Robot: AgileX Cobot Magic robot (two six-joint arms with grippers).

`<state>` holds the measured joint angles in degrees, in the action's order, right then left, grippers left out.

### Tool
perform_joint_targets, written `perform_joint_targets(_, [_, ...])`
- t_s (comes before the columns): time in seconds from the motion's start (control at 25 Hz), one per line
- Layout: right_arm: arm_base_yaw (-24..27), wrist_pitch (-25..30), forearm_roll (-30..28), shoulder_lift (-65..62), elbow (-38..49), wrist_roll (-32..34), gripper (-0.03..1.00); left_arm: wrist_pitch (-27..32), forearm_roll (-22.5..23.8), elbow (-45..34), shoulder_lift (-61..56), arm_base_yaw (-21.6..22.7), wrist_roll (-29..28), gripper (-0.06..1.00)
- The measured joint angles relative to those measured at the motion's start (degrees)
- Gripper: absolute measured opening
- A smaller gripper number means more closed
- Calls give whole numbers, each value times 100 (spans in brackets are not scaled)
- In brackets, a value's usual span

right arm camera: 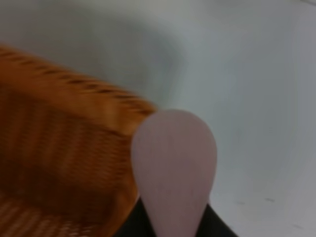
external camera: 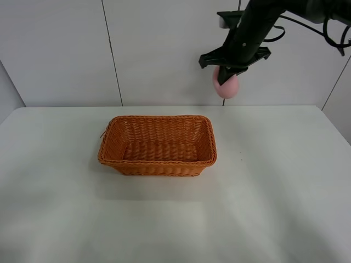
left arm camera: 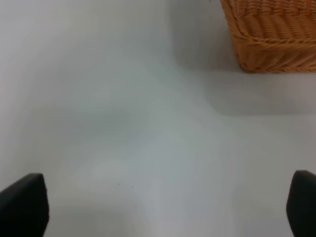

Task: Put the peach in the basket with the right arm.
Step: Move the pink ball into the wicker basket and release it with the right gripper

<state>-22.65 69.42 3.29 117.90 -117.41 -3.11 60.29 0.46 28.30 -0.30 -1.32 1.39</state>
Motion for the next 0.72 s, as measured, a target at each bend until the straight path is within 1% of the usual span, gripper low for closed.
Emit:
perform_joint_targets(0.12, [-532,-104,31,96,0,0,0,0,0,0,0,0,0,99])
perform_joint_targets(0.2, [-860,-273,45,240,0,0,0,0,0,0,0,0,0,99])
perform_joint_targets(0.32, [-1191,-529,52,566,0,-29,0,0,0,0,0,0,0,99])
perform_joint_targets(0.52, [-1352,-1201,96,1274,0,-120,0,0,0,0,0,0,0,99])
perform_joint_targets(0.64, [-1352,-1328,138,1563,0,-84,2,0,0,0,0,0,0,99])
perform_joint_targets(0.72, [-1352,-1328,188,1641,0,-49,7,0,0,0,0,0,0,99])
